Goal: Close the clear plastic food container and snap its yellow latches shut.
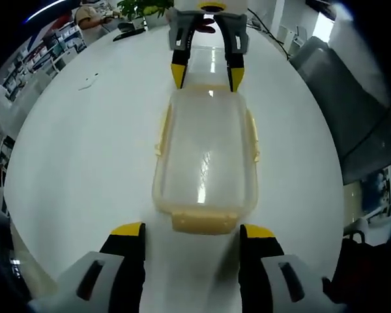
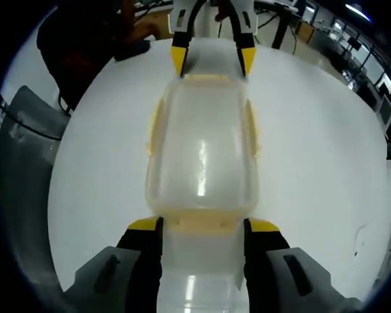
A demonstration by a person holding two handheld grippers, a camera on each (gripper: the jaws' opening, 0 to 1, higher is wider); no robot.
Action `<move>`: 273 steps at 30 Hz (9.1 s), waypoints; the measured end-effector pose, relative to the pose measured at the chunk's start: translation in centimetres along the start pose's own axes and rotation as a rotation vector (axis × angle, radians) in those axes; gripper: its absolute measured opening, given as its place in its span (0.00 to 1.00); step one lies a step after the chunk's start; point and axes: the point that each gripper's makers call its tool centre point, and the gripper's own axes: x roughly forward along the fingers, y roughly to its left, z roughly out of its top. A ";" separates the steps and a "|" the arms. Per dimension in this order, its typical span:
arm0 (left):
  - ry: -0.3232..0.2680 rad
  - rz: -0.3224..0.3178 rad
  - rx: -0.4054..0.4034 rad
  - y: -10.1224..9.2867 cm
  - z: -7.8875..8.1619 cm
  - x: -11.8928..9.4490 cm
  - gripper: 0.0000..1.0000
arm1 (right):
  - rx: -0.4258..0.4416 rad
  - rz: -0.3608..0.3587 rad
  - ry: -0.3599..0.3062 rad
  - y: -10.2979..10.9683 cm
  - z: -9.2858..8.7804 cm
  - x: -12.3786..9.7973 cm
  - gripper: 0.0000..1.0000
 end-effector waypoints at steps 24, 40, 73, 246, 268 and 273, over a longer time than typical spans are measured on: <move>-0.034 -0.024 0.023 -1.2 0.3 1.5 0.49 | -0.006 -0.011 0.005 0.6 -0.4 0.5 0.46; -0.019 -0.039 0.044 -1.5 0.8 1.2 0.37 | -0.001 -0.015 0.024 0.7 -0.4 0.2 0.38; 0.107 -0.065 0.018 -1.0 -0.3 -0.3 0.32 | -0.033 -0.010 0.112 0.8 1.2 -1.5 0.34; -0.045 0.037 0.177 -3.2 23.4 4.4 0.33 | 0.029 -0.028 0.201 3.5 -19.8 -13.6 0.38; -0.058 0.050 0.178 -3.5 23.8 3.1 0.36 | 0.086 -0.041 0.167 3.6 -19.9 -14.8 0.41; -0.066 0.064 0.160 -3.6 24.0 2.5 0.36 | 0.117 -0.061 0.148 3.9 -19.8 -15.5 0.40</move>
